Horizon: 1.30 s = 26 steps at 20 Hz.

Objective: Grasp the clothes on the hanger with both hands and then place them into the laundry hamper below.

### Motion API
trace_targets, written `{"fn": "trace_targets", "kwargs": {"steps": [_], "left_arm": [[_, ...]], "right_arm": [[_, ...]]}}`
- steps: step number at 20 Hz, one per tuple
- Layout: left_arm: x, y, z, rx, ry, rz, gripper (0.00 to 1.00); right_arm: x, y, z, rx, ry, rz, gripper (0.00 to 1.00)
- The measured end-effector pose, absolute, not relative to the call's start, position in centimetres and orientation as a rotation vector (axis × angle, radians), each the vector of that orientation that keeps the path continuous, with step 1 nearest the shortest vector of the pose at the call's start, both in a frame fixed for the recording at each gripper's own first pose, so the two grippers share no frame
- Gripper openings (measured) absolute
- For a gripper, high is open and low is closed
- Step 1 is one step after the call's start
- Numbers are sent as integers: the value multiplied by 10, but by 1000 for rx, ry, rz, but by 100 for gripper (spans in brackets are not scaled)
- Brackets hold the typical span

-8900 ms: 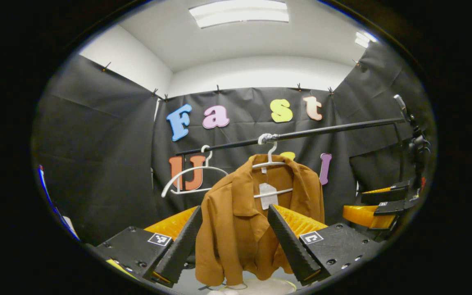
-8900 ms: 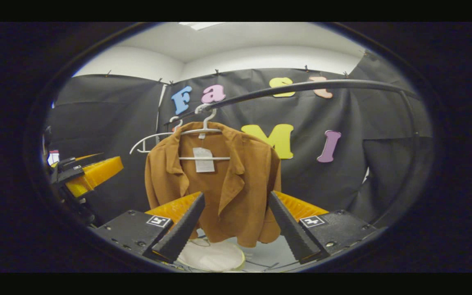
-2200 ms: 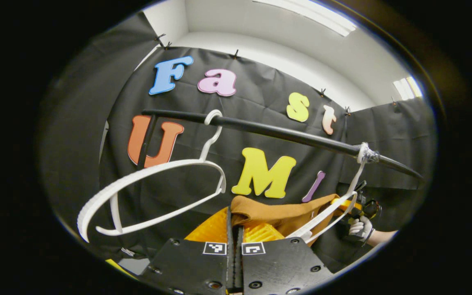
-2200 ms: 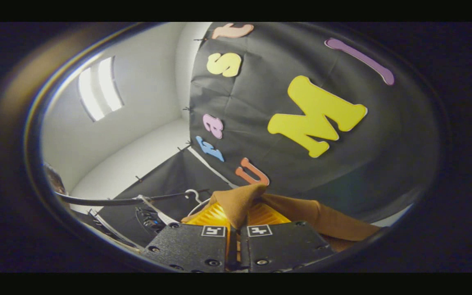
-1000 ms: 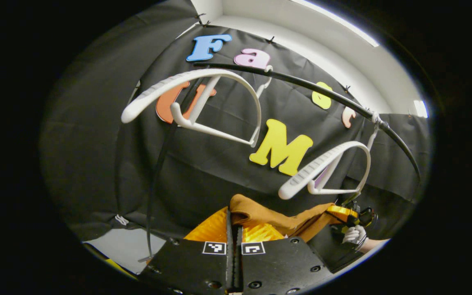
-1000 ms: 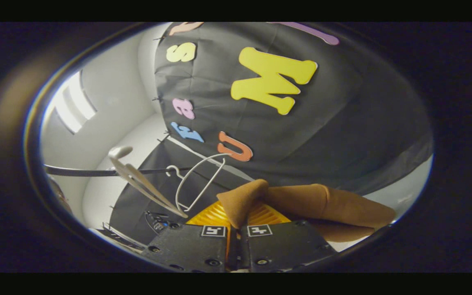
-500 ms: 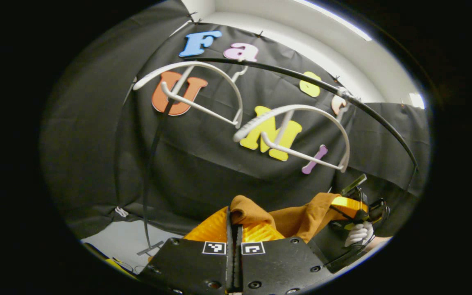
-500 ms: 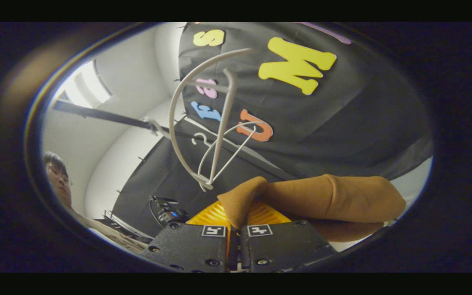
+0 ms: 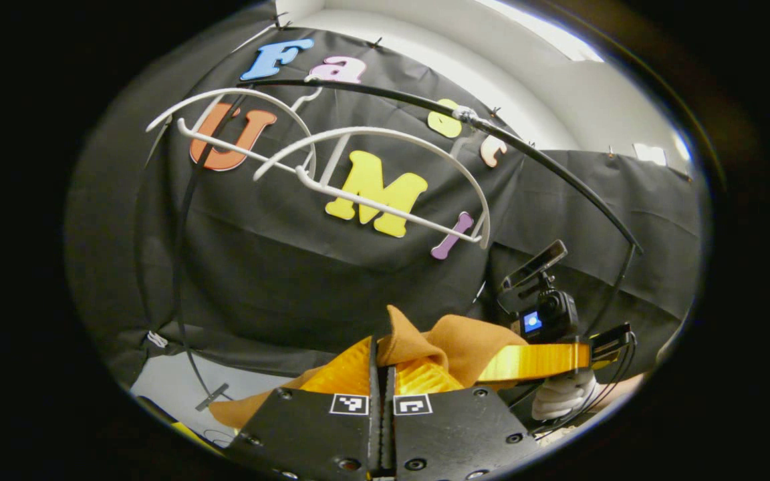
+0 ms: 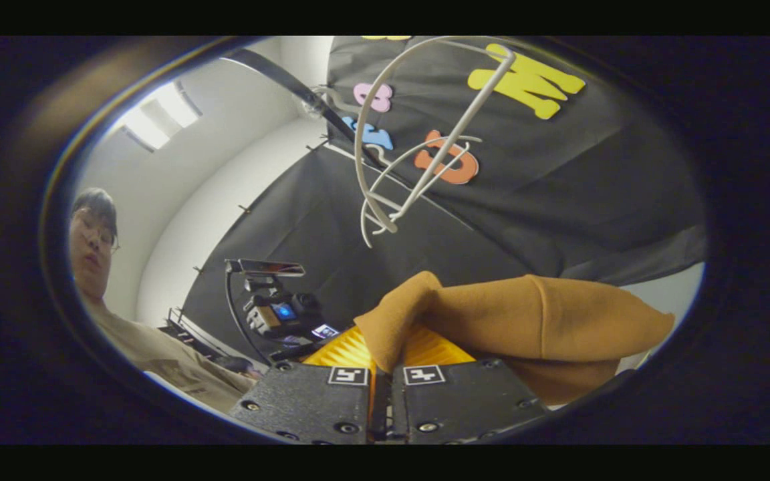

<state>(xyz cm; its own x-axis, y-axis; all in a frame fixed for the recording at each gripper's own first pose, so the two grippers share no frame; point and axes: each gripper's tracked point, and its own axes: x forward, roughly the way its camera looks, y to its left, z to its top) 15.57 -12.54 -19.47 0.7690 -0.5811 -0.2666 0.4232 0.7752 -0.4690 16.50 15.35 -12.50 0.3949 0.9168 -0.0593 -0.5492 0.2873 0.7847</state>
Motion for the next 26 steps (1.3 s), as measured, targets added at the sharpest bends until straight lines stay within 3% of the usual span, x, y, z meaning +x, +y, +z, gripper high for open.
{"fn": "trace_targets", "kwargs": {"steps": [3, 4, 5, 6, 13, 17, 24, 25, 26], "left_arm": [[138, -124, -251, -399, 500, -549, 5], [132, -127, -275, -418, 546, -549, 0], [133, -127, -304, -428, 590, -529, 5], [133, -130, -336, -439, 644, -510, 0], [104, -148, -487, -368, 1022, -358, 0], [82, -146, -510, -230, 1184, -279, 0], [72, -137, -495, -73, 1228, -243, 0], [71, -129, -498, -33, 1218, -226, 0], [72, -126, -500, -11, 1208, -226, 1]], "right_arm": [[172, 148, -183, 763, 656, 962, 6], [175, 145, -207, 743, 695, 918, 7], [181, 140, -229, 729, 728, 863, 5], [184, 135, -256, 705, 775, 811, 6], [188, 96, -422, 444, 1083, 459, 6], [178, 87, -449, 380, 1225, 279, 6], [178, 80, -456, 284, 1245, 196, 9], [183, 79, -453, 272, 1220, 193, 12], [191, 76, -449, 250, 1191, 179, 30]]}}
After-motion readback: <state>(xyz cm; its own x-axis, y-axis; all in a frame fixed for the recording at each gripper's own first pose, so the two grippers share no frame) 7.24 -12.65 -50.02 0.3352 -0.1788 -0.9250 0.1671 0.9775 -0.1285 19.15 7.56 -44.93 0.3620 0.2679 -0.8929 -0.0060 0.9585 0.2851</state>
